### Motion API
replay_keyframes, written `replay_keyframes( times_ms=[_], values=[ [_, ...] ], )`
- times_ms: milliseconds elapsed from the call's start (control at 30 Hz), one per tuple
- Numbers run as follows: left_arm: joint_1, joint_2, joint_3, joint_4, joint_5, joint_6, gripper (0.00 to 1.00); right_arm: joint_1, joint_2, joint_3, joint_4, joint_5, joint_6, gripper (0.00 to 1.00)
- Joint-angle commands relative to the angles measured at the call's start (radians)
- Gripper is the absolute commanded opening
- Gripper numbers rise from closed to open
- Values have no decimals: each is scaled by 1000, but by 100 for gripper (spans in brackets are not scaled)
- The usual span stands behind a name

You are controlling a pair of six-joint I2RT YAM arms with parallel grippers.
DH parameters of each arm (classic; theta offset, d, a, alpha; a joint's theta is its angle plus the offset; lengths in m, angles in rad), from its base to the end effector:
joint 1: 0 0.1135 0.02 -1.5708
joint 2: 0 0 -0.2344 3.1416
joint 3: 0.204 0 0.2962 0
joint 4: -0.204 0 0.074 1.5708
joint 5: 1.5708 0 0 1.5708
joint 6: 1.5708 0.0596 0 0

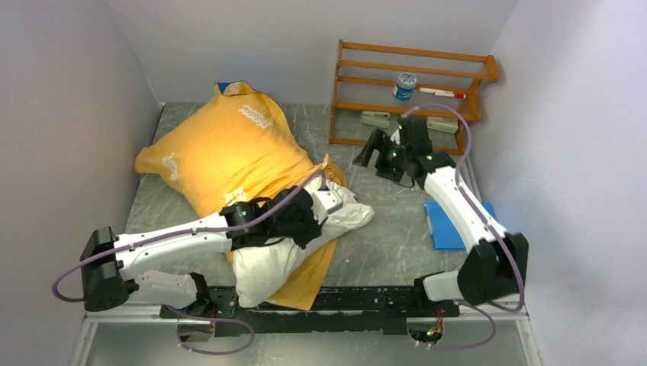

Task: Remove the pillowcase from the pillow
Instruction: Remove the pillow from the pillowcase.

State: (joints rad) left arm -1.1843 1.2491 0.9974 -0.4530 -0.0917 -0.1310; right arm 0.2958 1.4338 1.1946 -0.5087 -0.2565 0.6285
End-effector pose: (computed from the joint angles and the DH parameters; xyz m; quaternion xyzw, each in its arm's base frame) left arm 0.1345 -0.3160 0.2354 0.4391 0.7935 -0.2233 0.3572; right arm 0.3596 0.1254 0.2457 0.1001 0.9049 0.2818 0.3028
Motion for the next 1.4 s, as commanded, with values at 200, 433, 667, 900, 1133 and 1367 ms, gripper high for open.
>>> replay_keyframes(
  times_ms=[200,433,667,900,1133,1367],
  values=[
    [193,178,172,309,337,-91,19,-42,-336,-275,-175,-9,18,100],
    [206,203,216,341,392,-122,56,-43,-456,-412,45,-191,217,100],
    [206,20,239,190,265,-69,64,-34,-391,-473,106,-217,301,100],
    [207,-37,270,-95,-131,-9,73,-33,-405,-358,-117,19,209,100],
    [256,24,253,-189,-232,-39,76,-33,-463,-375,-192,-82,106,100],
    [317,38,193,-165,-217,-47,76,18,-541,-600,33,-394,234,100]
  ],
)
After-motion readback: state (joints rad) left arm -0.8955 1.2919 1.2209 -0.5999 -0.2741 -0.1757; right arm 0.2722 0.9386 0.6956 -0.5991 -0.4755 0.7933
